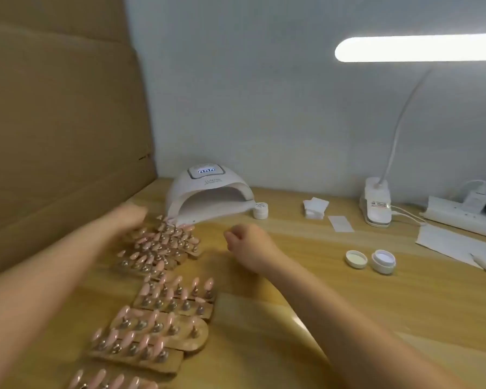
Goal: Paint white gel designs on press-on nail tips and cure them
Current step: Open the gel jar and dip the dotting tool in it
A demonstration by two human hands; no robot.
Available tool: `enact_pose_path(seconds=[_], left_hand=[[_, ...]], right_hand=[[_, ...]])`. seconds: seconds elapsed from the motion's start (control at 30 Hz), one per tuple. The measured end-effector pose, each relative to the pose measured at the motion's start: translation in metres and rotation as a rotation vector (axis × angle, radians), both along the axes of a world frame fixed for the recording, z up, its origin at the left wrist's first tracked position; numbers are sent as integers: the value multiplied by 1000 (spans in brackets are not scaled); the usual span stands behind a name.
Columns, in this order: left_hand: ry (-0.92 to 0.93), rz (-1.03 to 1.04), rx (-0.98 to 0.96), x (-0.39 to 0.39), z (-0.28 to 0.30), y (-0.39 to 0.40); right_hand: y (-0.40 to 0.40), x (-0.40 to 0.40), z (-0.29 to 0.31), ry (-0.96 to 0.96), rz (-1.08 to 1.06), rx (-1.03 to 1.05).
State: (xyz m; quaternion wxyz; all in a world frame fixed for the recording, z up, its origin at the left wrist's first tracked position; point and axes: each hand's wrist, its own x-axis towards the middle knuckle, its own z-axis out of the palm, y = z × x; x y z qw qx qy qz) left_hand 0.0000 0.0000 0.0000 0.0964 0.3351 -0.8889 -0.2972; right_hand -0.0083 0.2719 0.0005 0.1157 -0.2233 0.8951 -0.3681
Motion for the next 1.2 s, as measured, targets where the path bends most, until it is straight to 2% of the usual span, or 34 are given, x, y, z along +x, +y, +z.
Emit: enact_pose_path(seconds=[0.1,0.17,0.27,0.37,0.47,0.57,0.67,0.8,0.87,1.07,1.2], left_hand=[[44,7,283,-2,-7,0],[62,7,361,-5,-7,2],[89,-13,348,-5,-7,4],[146,-4,435,-5,-9,7],[171,-28,390,-6,-8,13],[51,-91,327,-7,1,20],[-72,-185,183,-8,12,40],[-148,-299,303,-7,23,68],[-229,-339,285,-10,29,84],[-195,-511,290,-8,39,166],[-128,-497,331,2,38,224]], right_hand=[[-27,-1,-1,-230,-35,-183],[-41,0,2,-341,-69,-262],[-53,0,3,-457,-130,-304],[-56,0,5,-517,-175,-400],[-51,0,7,-593,-226,-490],[-40,-4,7,-596,-298,-531],[-21,-9,7,-600,-350,-583],[12,-11,10,-631,-410,-625],[33,-10,12,-623,-436,-615],[116,9,20,-629,-494,-647],[172,26,26,-520,-518,-591]])
